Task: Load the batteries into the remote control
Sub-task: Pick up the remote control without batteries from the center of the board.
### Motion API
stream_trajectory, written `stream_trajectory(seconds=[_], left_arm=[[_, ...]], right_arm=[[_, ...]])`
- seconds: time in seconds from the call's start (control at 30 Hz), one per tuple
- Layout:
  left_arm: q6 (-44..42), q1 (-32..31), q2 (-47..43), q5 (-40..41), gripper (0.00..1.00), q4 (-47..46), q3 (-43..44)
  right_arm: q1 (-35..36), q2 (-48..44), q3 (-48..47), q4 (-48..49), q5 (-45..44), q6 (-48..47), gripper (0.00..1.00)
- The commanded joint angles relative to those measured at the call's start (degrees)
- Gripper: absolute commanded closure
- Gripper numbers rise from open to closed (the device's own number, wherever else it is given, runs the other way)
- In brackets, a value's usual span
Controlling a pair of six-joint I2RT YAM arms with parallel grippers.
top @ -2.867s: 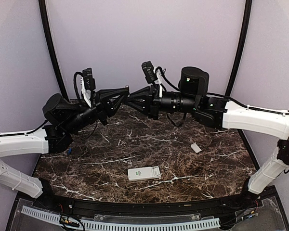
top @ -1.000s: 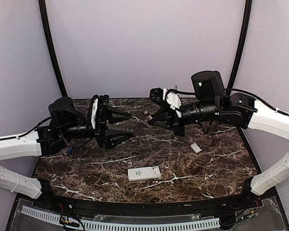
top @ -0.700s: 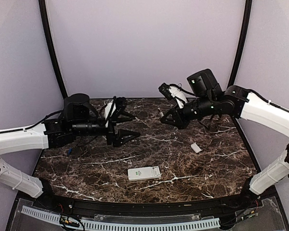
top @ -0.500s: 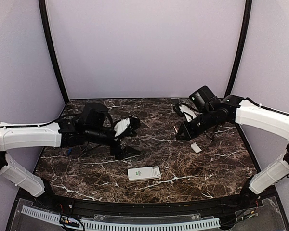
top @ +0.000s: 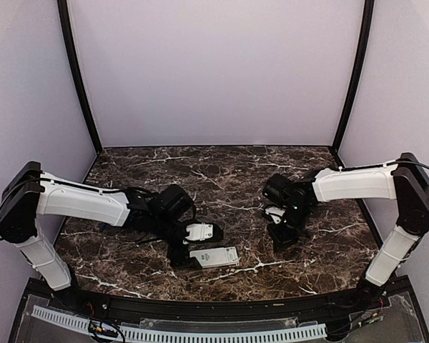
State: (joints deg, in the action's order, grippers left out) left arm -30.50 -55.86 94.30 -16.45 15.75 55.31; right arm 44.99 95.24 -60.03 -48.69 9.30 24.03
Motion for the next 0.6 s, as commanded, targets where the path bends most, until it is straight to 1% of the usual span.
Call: stream_trajectory(seconds=[0.0,0.2,0.3,0.43,0.57], left_arm=[[-0.63,-1.42,2.39,2.85,0.08,2.77,0.43],[0.93,-1.48,5.24,9.42,0.11,0.35,0.9],[1.24,-1.53,5.81,9.34,0.12,1.16,1.58],[1.68,-1.48,5.98,10.16,0.13,1.39,1.54],[1.78,-1.54,5.82,10.44,0.13,1.79,1.6]], right_arm=[[1.75,2.05,0.34,-1.37,-1.6,1.87,1.0],[3.02,5.96,-0.34,-2.69,-3.42,2.07,1.0],[3.41,7.02,-0.55,-2.89,-3.42,1.85,1.0],[3.61,7.58,-0.62,-2.36,-3.75,1.51,0.9],[3.7,8.39,-0.53,-2.14,-4.01,1.32,0.84]])
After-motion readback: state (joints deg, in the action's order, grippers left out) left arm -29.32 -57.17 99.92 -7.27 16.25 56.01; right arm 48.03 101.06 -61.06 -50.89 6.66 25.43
